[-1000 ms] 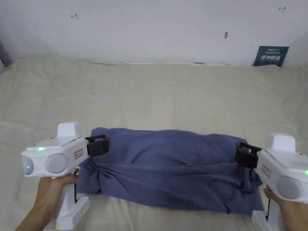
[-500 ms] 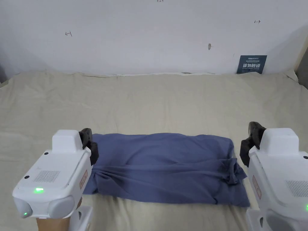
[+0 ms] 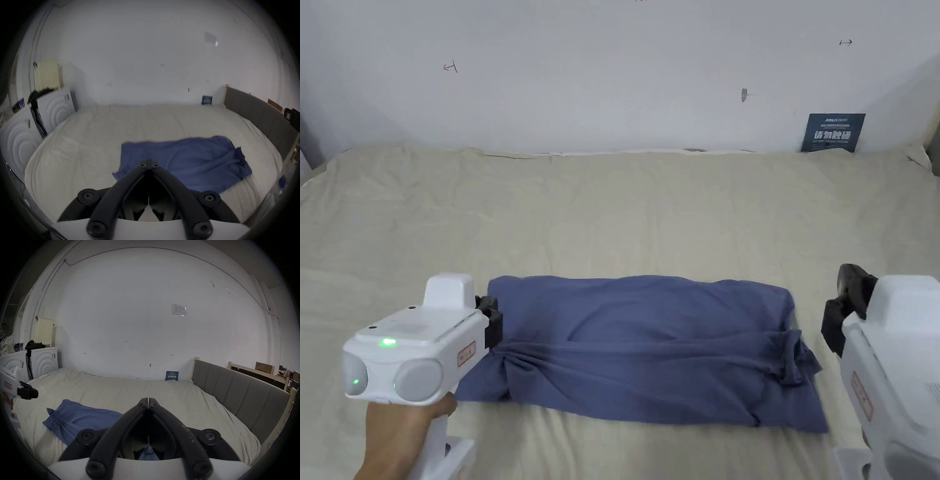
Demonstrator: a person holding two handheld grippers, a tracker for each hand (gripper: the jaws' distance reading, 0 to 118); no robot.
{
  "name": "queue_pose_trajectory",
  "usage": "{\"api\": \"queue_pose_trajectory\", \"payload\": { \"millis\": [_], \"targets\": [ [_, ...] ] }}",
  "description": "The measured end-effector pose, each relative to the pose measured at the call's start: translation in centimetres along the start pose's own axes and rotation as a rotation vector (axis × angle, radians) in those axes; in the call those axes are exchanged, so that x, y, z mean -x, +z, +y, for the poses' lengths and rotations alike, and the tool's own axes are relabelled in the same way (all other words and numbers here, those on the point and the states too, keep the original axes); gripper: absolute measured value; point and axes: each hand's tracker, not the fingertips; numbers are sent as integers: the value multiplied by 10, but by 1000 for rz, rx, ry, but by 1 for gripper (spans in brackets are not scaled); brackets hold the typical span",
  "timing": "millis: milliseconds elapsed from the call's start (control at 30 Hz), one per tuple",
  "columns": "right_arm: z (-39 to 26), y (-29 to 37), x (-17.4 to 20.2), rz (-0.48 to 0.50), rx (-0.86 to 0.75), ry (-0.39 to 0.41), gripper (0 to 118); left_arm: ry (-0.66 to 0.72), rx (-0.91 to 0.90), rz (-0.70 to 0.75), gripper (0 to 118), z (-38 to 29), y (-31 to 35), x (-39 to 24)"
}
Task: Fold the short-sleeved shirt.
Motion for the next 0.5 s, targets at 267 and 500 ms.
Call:
{"api": "queue_pose_trajectory", "payload": {
  "millis": [267, 500],
  "targets": [
    [-14, -22, -2, -6, 77, 13, 1, 186, 337, 65, 105, -29, -78, 49],
    [-36, -47, -3, -11, 167, 2, 1, 172, 484, 108, 60, -76, -108, 57]
  ]
}}
